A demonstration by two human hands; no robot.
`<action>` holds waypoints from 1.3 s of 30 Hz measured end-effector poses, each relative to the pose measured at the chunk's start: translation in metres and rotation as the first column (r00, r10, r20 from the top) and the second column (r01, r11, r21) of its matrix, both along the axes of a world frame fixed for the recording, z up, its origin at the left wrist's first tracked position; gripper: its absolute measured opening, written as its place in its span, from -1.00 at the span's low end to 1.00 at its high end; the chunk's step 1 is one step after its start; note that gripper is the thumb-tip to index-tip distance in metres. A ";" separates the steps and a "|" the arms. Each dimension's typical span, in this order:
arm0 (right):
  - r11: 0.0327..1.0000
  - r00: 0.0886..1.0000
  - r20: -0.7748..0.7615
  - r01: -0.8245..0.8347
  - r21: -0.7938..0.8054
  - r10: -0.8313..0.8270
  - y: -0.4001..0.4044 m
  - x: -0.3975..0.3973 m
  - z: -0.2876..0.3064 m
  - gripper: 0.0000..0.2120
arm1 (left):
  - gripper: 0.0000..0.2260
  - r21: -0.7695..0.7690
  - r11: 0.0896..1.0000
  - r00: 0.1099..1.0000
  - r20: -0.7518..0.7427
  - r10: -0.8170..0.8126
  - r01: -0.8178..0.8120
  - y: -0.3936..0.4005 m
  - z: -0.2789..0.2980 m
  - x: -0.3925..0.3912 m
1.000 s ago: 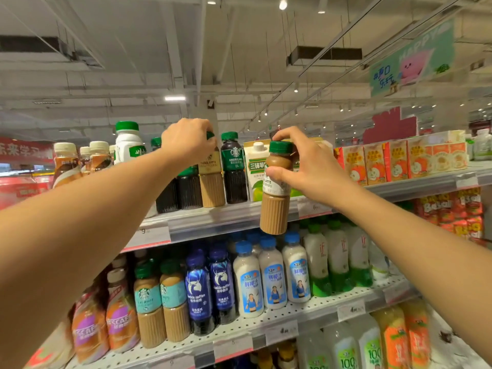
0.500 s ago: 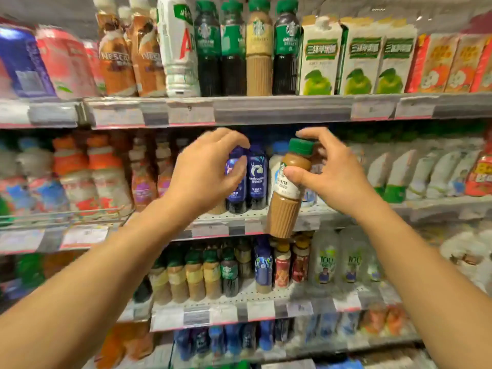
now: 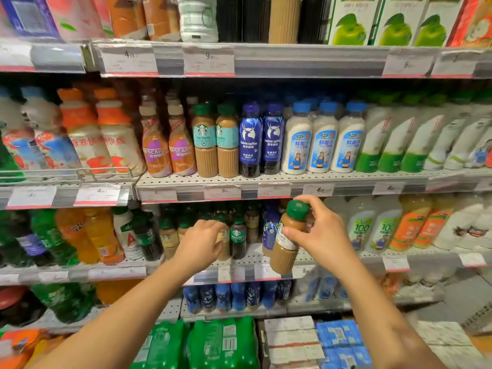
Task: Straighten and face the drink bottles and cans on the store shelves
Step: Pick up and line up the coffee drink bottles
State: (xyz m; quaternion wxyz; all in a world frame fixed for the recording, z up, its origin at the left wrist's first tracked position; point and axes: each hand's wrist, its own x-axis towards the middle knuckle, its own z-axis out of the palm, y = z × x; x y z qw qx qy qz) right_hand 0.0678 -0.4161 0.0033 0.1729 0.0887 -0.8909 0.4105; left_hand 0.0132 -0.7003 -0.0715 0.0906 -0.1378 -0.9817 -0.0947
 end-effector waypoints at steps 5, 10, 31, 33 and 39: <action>0.998 0.996 0.077 0.056 -0.024 -0.054 0.007 0.013 -0.029 -0.46 | -0.44 -0.153 0.988 0.997 0.067 0.033 -0.022 0.015 -0.010 -0.040; 0.991 0.988 0.104 0.117 -0.058 -0.111 0.021 0.022 -0.039 -0.49 | -0.39 -0.216 0.976 0.987 0.158 0.016 0.019 0.027 0.000 -0.079; 0.985 0.970 0.169 0.173 0.013 -0.173 0.033 0.010 -0.050 -0.47 | -0.55 0.072 0.997 0.999 -0.031 -0.022 0.025 0.034 -0.016 -0.045; 0.986 0.971 0.173 0.158 0.043 -0.164 0.023 -0.002 -0.051 -0.46 | -0.56 0.219 0.976 0.998 -0.059 0.005 0.008 0.025 -0.013 -0.023; 0.981 0.976 0.187 0.077 0.178 -0.110 -0.016 -0.051 -0.059 -0.45 | -0.63 0.503 0.856 0.990 -0.010 0.142 -0.118 -0.016 -0.011 0.029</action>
